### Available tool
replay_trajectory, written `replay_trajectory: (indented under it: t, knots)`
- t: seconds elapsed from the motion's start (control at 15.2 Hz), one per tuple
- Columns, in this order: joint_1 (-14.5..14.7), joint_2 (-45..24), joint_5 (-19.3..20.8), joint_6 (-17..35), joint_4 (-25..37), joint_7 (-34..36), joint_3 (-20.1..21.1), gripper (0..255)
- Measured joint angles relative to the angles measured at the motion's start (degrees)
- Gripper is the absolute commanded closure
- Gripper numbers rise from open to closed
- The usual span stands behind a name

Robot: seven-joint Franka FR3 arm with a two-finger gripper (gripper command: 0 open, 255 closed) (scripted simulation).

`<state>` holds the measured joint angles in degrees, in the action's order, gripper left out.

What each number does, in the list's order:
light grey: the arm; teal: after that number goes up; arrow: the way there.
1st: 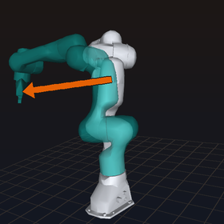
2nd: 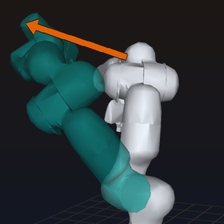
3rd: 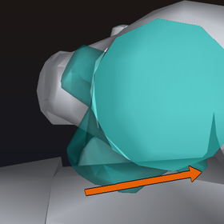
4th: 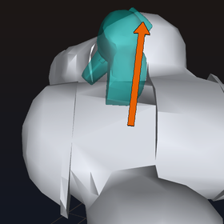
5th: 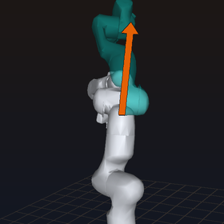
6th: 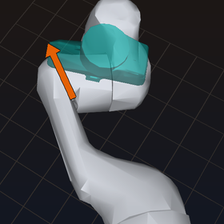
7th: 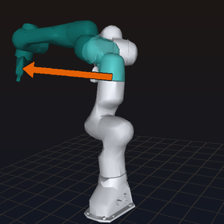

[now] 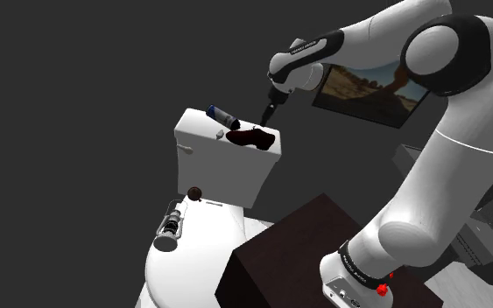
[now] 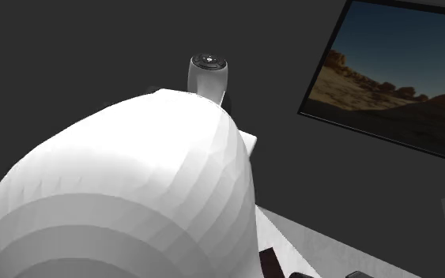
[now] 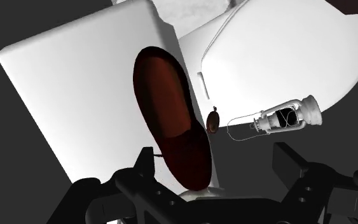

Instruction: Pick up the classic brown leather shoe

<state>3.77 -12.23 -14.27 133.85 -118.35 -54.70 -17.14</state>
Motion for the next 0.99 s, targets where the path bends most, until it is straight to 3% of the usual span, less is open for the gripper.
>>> replay_trajectory:
  t: [0.33, 0.79, 0.86, 0.99]
  knots:
    - [-2.0, -10.1, -3.3, 1.6, 8.0, -7.6, 2.2, 0]
    - [-2.9, -14.0, -5.1, 5.0, 8.2, -9.8, 3.3, 0]
    - [-3.0, -14.2, -5.2, 5.2, 8.2, -10.0, 3.4, 255]
    - [-3.0, -14.4, -5.3, 5.3, 8.2, -10.0, 3.4, 255]
